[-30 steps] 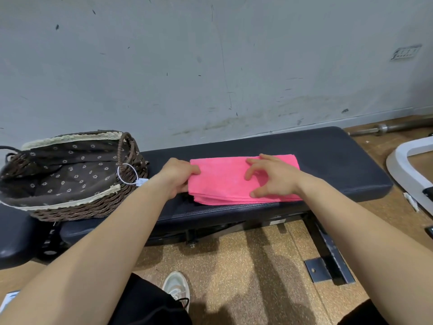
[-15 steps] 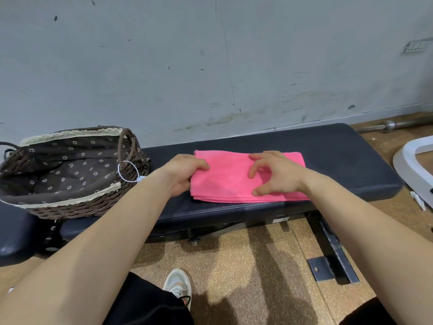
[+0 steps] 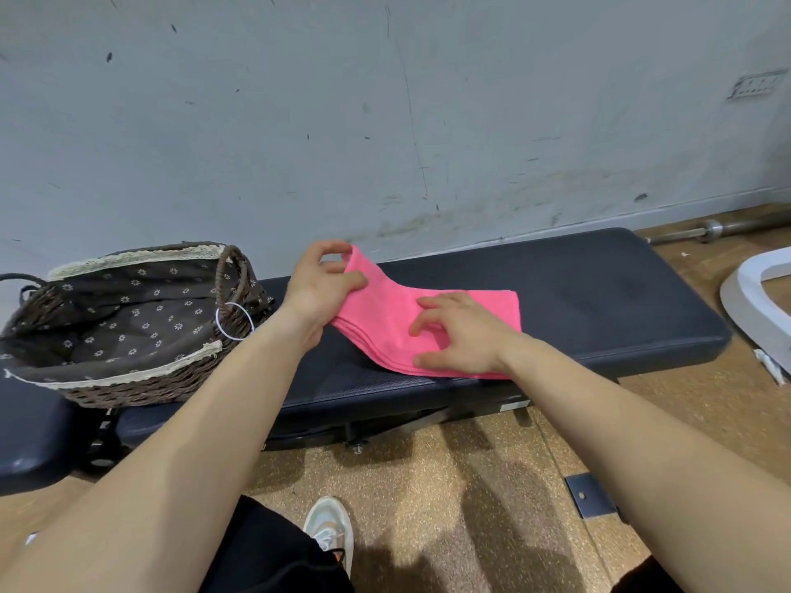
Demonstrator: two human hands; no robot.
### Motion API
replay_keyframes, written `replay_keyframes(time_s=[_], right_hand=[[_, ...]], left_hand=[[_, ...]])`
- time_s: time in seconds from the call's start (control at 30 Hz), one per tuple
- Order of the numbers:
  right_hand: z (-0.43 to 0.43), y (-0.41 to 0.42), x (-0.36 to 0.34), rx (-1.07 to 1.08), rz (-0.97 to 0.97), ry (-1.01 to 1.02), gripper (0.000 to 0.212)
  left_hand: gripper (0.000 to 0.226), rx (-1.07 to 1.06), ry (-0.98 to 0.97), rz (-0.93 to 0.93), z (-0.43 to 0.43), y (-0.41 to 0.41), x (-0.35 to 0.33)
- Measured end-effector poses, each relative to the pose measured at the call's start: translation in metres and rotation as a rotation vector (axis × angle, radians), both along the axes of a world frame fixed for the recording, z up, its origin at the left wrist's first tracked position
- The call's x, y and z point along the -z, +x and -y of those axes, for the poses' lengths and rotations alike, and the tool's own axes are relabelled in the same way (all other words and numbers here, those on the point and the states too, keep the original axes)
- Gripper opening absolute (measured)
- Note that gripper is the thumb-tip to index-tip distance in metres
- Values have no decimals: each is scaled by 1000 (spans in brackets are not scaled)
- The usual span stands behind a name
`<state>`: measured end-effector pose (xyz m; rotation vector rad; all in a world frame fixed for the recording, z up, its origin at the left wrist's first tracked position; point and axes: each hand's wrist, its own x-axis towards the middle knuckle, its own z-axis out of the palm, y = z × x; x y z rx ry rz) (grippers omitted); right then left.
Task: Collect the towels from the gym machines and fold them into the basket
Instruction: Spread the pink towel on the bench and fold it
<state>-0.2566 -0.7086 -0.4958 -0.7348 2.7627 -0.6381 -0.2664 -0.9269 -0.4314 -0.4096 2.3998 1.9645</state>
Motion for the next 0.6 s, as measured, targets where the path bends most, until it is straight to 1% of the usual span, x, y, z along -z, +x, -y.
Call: replay_keyframes(time_s=[0.07,0.13,0.2,0.27,0.37,0.47,0.6], right_hand=[[3,2,-1,-16,14,-5,51],[-2,0,-6,11,-4,-42,42],[-20,-2,-9,81,-52,-76,30],[-46,-4,-9,180,-86,-100,29],[-87,0,-4,286,-92,-88,36],[-113,11,-2,261,-63,-37,51],[-118,25,4,226,-18,92,74]], left_hand=[[44,42,-20,-31,-10,-1,-8],[42,89,-48,-39,-21,-1,-10],[40,162,-89,-39,-39,0,-9],[40,230,-131,-44,-57,1,-6],[43,311,-188,-41,-81,1,2],[44,385,-264,-18,-101,2,13],[43,450,-319,-3,-121,2,26]])
